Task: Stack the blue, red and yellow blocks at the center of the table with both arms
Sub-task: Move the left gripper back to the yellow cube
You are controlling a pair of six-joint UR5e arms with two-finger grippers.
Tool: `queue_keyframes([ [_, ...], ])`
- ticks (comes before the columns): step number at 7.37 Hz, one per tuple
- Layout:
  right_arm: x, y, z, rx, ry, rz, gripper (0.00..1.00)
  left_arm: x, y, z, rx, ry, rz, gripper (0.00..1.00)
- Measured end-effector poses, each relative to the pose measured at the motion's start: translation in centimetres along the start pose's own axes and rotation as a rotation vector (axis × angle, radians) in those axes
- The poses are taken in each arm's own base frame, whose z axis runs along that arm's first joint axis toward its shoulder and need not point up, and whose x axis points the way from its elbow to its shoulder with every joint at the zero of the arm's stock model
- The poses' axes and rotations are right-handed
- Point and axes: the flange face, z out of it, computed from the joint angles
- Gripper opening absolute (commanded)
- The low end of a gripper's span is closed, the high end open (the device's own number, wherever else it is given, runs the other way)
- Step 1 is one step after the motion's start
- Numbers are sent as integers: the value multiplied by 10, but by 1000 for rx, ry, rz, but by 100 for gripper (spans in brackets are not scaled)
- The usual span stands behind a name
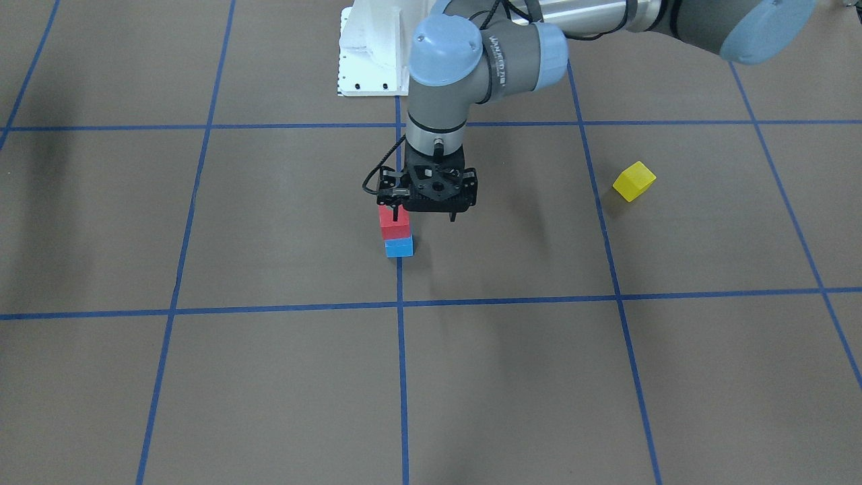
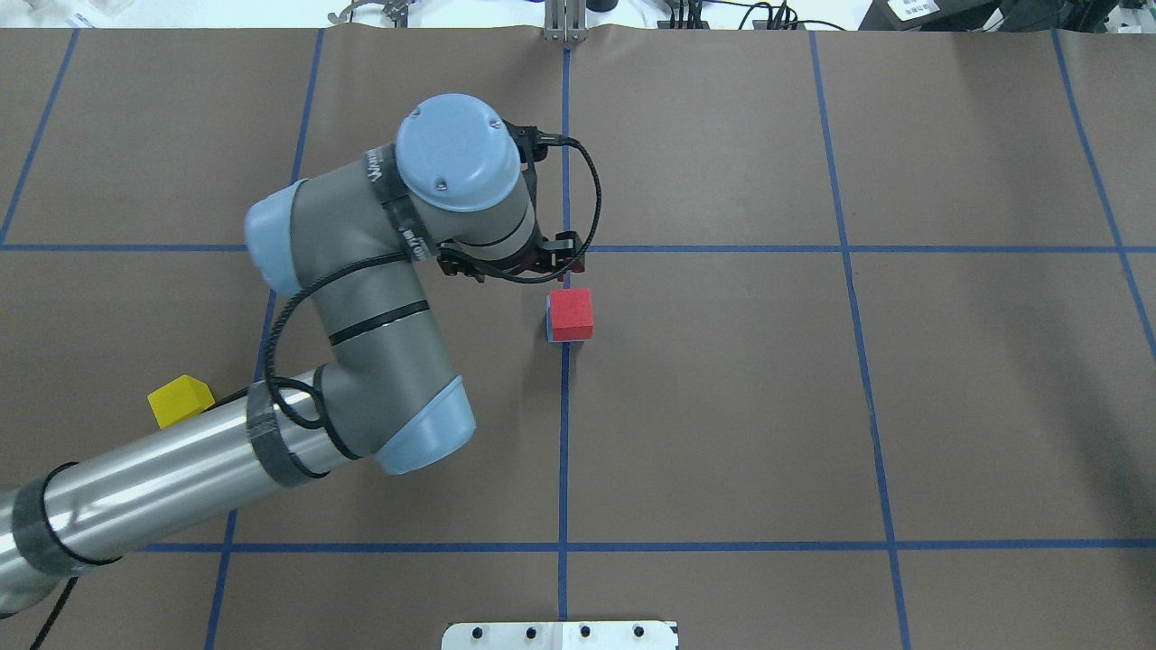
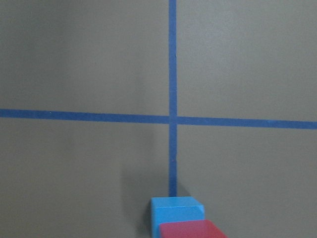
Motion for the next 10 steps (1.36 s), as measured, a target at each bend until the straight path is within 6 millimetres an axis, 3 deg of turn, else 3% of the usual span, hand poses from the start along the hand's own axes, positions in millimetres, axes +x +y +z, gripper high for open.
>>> queue_keyframes([
  [2, 0, -1, 0, 1, 1, 1, 99, -97, 32, -11, -2, -36, 98, 100],
  [4, 0, -2, -1, 2, 2, 1, 99, -192, 77, -23, -35, -95, 183, 100],
  [5, 0, -2, -1, 2, 2, 1, 99, -228, 92, -28, -54, -125, 232, 100],
  [7, -1, -3, -1, 3, 3, 0, 99, -275, 111, -38, -67, -170, 147, 100],
  [10, -1, -3, -1, 5, 3, -10, 99, -290, 118, -43, -32, -192, -234, 100],
])
